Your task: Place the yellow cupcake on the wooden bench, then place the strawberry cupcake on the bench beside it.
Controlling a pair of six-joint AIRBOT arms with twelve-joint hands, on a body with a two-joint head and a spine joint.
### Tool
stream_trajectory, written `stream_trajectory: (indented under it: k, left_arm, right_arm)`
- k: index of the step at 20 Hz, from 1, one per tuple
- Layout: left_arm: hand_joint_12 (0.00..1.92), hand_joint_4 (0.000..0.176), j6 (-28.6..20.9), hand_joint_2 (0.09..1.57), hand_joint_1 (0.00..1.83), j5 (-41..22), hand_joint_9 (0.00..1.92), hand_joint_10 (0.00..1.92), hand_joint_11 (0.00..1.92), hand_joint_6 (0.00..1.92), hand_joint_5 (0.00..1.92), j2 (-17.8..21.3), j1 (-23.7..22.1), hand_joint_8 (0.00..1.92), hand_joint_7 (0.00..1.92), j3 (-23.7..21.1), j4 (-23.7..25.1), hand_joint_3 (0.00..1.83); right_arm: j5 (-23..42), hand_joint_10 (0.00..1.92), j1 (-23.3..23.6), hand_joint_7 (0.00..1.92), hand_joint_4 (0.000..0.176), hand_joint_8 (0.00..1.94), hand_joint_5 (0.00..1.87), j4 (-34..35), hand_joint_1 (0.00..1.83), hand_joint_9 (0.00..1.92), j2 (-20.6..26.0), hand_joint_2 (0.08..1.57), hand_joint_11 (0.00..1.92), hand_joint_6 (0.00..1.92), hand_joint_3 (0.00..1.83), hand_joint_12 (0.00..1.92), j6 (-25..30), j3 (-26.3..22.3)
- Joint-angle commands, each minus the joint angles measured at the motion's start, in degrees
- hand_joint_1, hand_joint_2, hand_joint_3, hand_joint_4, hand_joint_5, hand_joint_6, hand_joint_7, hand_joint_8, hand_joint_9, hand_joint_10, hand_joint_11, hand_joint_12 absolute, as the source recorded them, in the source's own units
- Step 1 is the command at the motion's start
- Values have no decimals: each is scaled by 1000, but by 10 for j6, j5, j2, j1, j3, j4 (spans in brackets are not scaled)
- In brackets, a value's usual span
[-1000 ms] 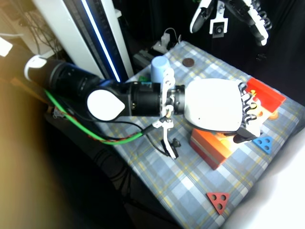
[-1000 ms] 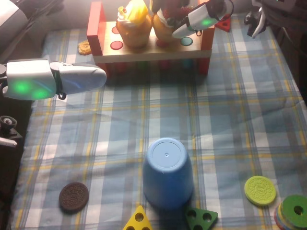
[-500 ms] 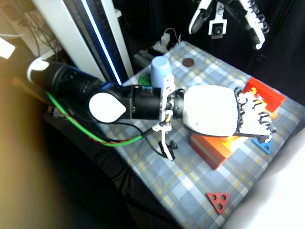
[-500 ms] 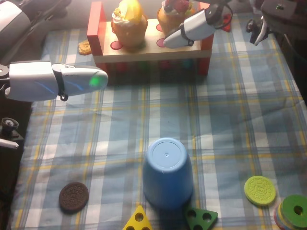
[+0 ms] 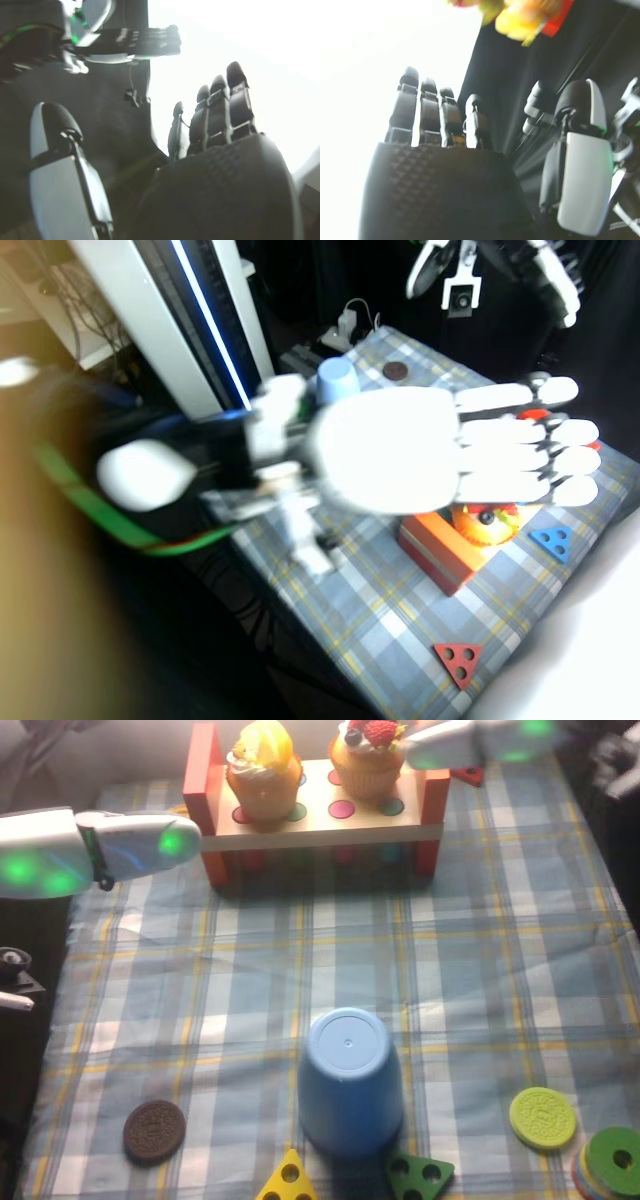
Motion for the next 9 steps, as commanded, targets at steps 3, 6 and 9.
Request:
stream_trajectory:
  k: [3,6,9]
  left_arm:
    - [12,118,-42,828,782,-120,0,0,0,0,7,13,13,0,0,-9,11,6]
    - [0,172,-105,779,902,-190,18,7,0,1,4,16,47,10,29,-10,14,0]
    - [426,101,-174,757,735,-256,170,9,18,0,0,13,82,7,170,-9,19,7]
  right_arm:
    - [218,0,-64,0,175,0,0,92,659,0,55,901,0,0,0,0,-27,-60]
    - [352,0,-171,0,86,0,0,165,902,0,97,930,0,0,2,0,-35,-112]
    - [466,14,-257,113,93,7,106,220,790,98,117,854,29,6,11,13,-35,-152]
